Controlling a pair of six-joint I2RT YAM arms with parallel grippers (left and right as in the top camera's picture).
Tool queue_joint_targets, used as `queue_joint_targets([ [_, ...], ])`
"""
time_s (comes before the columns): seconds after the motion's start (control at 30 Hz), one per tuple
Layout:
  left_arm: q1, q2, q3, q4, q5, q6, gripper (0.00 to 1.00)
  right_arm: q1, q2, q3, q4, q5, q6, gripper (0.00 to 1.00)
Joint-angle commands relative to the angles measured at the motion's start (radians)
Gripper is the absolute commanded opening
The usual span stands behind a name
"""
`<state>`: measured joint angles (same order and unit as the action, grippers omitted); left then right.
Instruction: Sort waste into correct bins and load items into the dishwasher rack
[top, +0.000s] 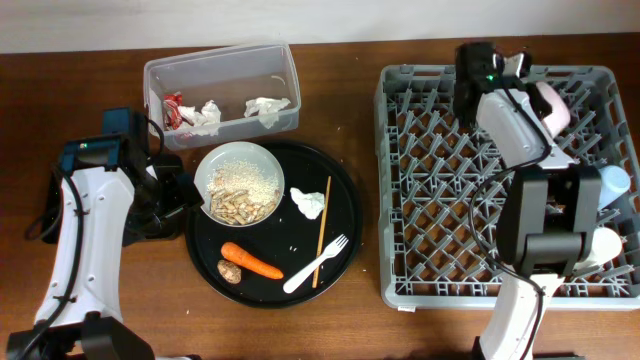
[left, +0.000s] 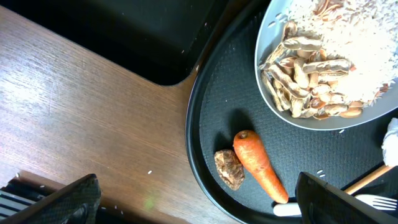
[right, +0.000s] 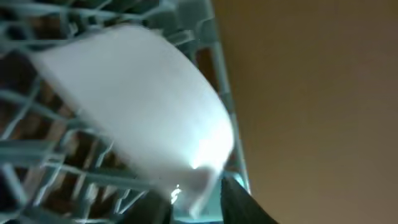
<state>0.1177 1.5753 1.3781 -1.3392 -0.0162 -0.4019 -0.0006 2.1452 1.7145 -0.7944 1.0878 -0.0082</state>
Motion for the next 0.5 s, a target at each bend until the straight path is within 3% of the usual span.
queue_joint_targets([
  [0.0,0.003,-0.005,0.001,-0.002,-0.006,-0.009,1.0,-0.012,0.006,-0.003,-0.076,-0.113,0.095,0.57],
  [0.07,0.003,-0.005,0.001,-0.001,-0.006,-0.009,1.0,-0.013,0.004,-0.003,-0.114,-0.153,0.096,0.98],
  [0.17,0.003,-0.005,0.001,-0.005,-0.006,-0.009,1.0,-0.012,-0.058,-0.003,-0.138,-0.294,0.103,0.98],
  [0.33,0.003,-0.005,0.001,0.0,-0.007,-0.008,1.0,-0.013,-0.37,0.002,-0.176,-0.604,0.103,0.98],
  [0.47,0.003,-0.005,0.001,0.014,-0.006,-0.009,1.0,-0.013,-0.52,0.002,-0.418,-1.13,0.097,0.98],
])
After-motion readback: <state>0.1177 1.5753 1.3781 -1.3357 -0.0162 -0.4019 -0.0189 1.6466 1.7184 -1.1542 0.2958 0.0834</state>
